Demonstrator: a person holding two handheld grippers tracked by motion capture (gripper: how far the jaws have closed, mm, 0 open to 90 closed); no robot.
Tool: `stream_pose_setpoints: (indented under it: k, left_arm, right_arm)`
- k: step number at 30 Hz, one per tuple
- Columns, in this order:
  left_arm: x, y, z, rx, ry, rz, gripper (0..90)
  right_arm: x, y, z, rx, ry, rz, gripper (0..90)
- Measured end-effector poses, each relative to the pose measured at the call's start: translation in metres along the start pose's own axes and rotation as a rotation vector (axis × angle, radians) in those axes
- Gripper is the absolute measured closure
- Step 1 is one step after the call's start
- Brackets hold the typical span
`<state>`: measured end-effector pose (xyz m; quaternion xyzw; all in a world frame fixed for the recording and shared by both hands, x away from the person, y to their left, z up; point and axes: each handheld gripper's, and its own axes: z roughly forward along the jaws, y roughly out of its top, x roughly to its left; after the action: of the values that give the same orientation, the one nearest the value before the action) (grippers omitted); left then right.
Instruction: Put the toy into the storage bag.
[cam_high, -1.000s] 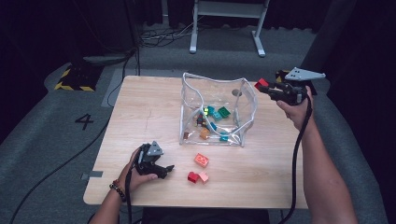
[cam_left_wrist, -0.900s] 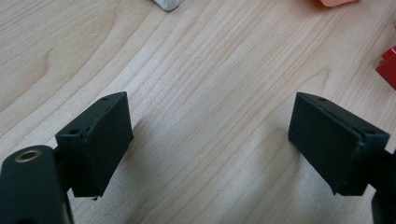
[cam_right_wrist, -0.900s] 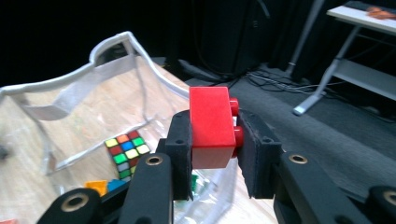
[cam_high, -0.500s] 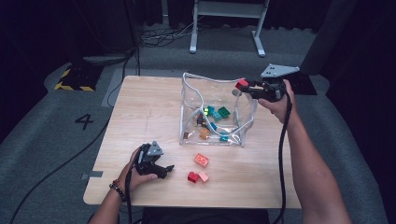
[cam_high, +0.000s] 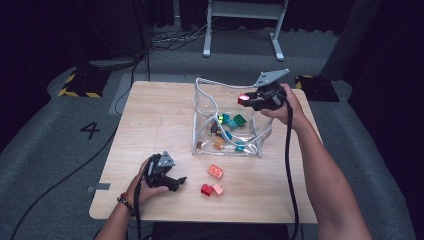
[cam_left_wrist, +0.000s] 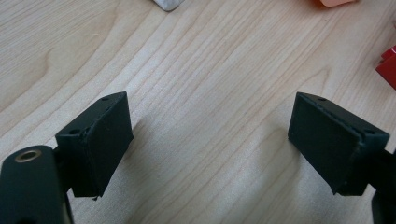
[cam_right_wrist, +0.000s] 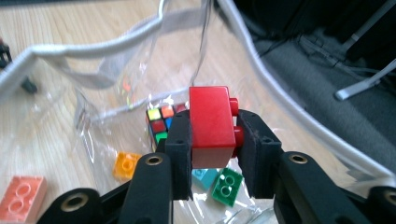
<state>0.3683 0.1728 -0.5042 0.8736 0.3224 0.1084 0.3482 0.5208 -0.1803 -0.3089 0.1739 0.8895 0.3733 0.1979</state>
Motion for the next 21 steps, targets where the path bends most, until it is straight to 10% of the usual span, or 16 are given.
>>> stream_pose_setpoints:
  k: [21]
  left_arm:
    - [0.000,0.000,0.000,-0.001,0.000,-0.001,13.9]
  right_arm:
    - [-0.009,-0.004,0.036,0.333,0.031,-0.090,67.5]
